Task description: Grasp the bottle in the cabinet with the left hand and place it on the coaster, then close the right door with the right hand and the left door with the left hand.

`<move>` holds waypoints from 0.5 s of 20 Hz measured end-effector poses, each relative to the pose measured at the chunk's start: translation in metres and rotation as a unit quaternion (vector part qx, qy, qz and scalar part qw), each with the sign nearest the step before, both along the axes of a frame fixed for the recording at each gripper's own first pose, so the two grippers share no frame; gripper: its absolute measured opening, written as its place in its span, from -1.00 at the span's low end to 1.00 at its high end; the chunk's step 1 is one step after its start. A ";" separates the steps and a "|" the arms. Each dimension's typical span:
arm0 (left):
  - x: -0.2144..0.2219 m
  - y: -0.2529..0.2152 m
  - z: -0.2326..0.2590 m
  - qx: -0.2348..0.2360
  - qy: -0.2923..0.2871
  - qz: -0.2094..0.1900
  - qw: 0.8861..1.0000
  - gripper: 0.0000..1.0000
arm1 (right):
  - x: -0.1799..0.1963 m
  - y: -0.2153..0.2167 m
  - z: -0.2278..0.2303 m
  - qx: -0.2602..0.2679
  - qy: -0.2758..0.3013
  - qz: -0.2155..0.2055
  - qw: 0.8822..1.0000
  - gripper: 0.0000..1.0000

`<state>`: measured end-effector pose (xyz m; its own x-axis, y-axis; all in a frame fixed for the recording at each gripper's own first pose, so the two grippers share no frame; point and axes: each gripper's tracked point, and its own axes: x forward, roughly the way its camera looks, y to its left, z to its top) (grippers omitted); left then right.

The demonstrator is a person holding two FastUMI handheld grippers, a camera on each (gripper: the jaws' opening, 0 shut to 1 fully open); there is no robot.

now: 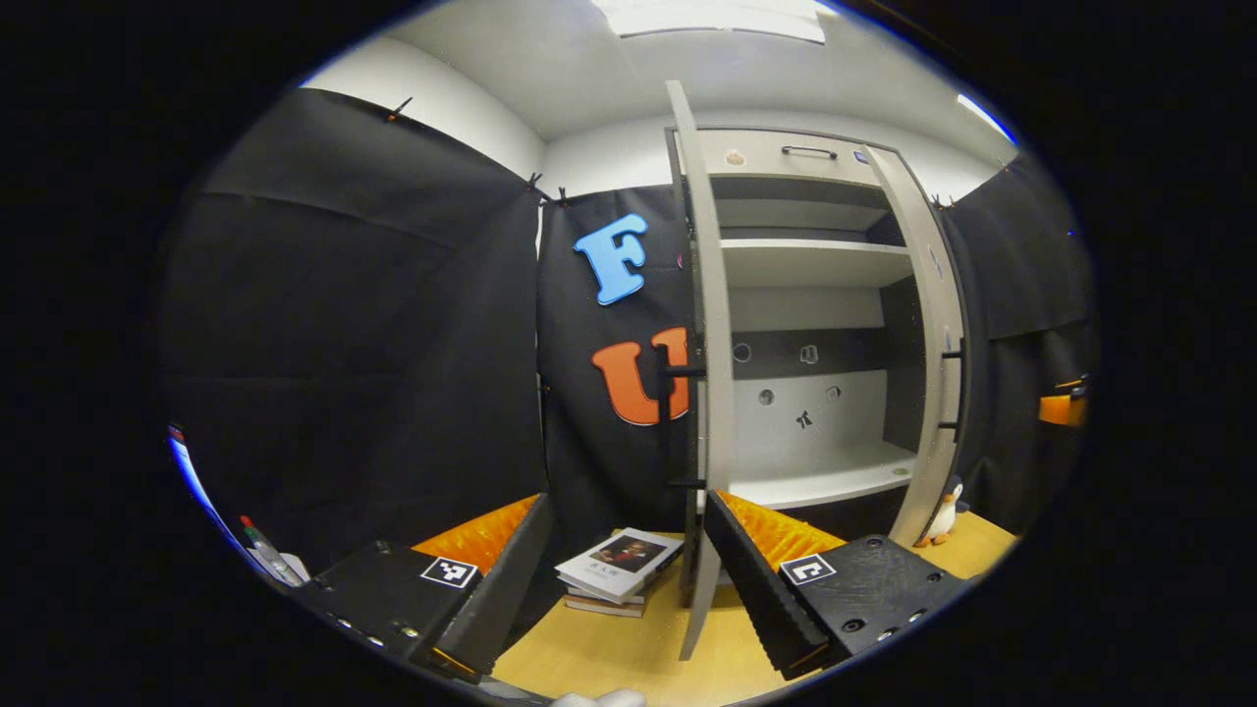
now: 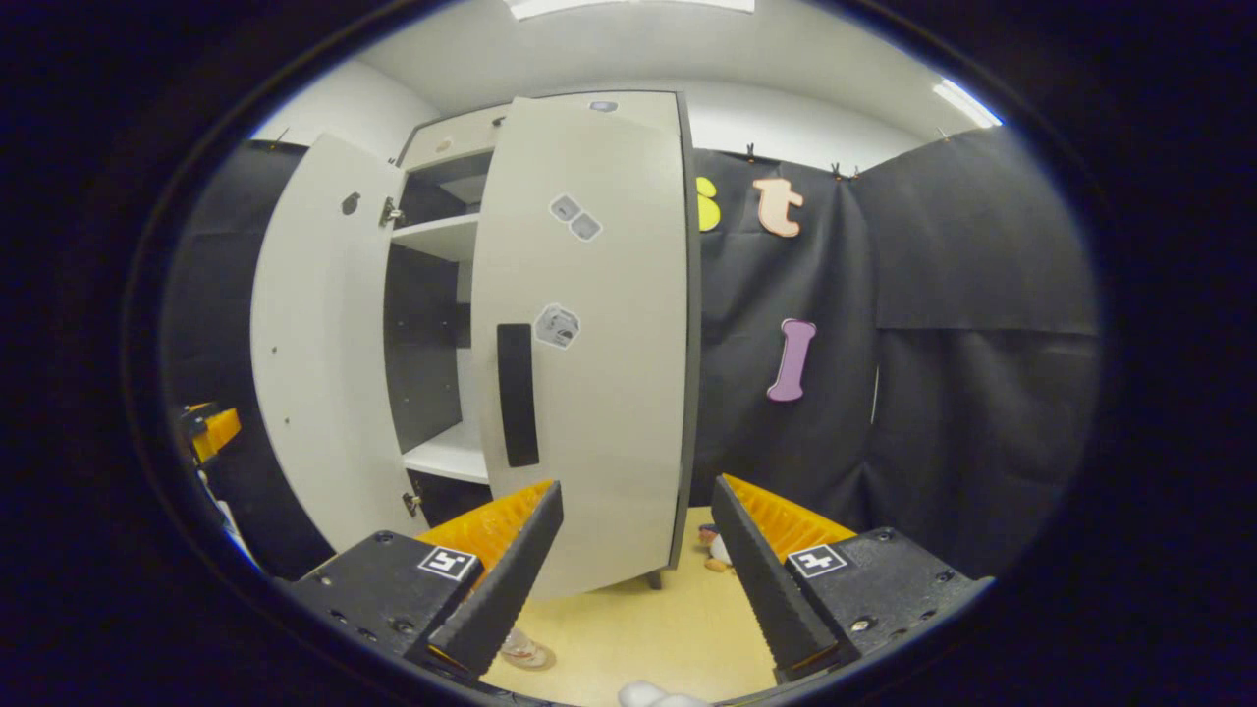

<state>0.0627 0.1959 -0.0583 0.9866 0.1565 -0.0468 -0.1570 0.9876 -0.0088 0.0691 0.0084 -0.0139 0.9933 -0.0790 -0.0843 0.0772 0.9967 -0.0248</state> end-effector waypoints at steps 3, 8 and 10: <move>0.024 0.026 0.007 0.002 -0.014 0.019 1.000 0.93 | -0.022 0.011 -0.007 0.002 0.004 0.015 1.000 1.00; 0.065 0.046 0.014 0.003 -0.020 0.028 0.999 0.92 | -0.047 0.001 -0.017 0.002 0.017 -0.011 1.000 0.99; 0.074 0.045 0.014 0.004 -0.021 0.023 1.000 0.93 | -0.053 -0.002 -0.023 0.006 0.022 -0.021 1.000 0.99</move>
